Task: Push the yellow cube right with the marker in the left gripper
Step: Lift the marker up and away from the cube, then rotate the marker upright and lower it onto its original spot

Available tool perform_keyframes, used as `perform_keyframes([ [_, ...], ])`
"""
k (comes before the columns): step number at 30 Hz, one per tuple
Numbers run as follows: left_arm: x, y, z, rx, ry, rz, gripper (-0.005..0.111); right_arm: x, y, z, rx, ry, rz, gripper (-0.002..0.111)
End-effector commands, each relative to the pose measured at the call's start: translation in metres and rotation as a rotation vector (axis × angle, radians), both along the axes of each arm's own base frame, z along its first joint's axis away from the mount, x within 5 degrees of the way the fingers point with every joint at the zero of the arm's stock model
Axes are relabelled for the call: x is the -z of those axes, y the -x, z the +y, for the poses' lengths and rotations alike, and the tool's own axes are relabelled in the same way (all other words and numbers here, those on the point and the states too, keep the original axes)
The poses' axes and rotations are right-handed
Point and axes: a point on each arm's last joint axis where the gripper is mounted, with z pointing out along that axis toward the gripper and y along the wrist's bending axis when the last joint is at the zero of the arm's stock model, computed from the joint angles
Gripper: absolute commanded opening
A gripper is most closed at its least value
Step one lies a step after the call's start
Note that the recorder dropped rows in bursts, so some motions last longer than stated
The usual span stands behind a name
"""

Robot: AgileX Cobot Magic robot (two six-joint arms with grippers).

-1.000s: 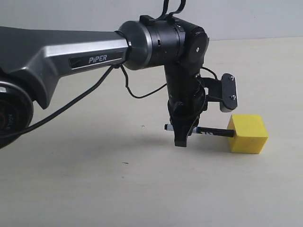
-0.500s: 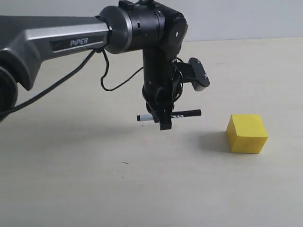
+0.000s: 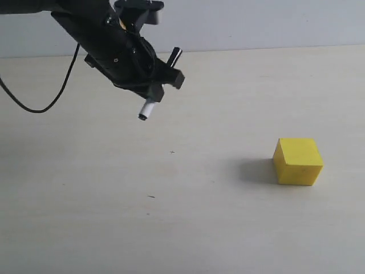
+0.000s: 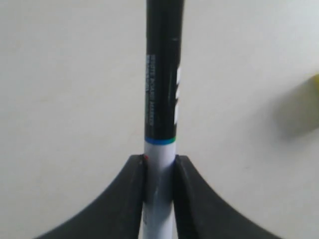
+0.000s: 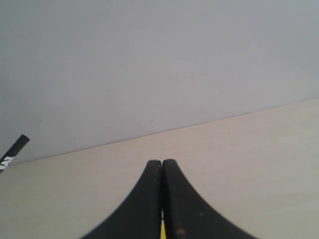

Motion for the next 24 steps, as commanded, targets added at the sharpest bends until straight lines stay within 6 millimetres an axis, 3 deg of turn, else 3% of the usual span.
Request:
perform_keyframes([
  [1, -0.017, 0.017, -0.008, -0.076, 0.176, 0.079, 0.000, 0.001, 0.000, 0.000, 0.006, 0.010, -0.006, 0.000],
  [5, -0.010, 0.022, -0.008, -0.130, 0.178, 0.181, 0.000, 0.001, 0.000, 0.000, 0.006, 0.010, -0.006, 0.000],
  [10, 0.022, 0.022, -0.019, -0.275, 0.130, 0.312, 0.000, 0.001, 0.000, 0.000, 0.006, 0.010, -0.006, 0.000],
  [15, 0.050, 0.027, -0.036, -0.338, 0.055, 0.317, 0.000, 0.001, 0.000, 0.000, 0.006, 0.008, -0.007, 0.000],
  [24, 0.061, 0.028, -0.034, -0.386, 0.015, 0.313, 0.000, 0.001, 0.000, 0.000, 0.006, 0.008, -0.007, 0.000],
])
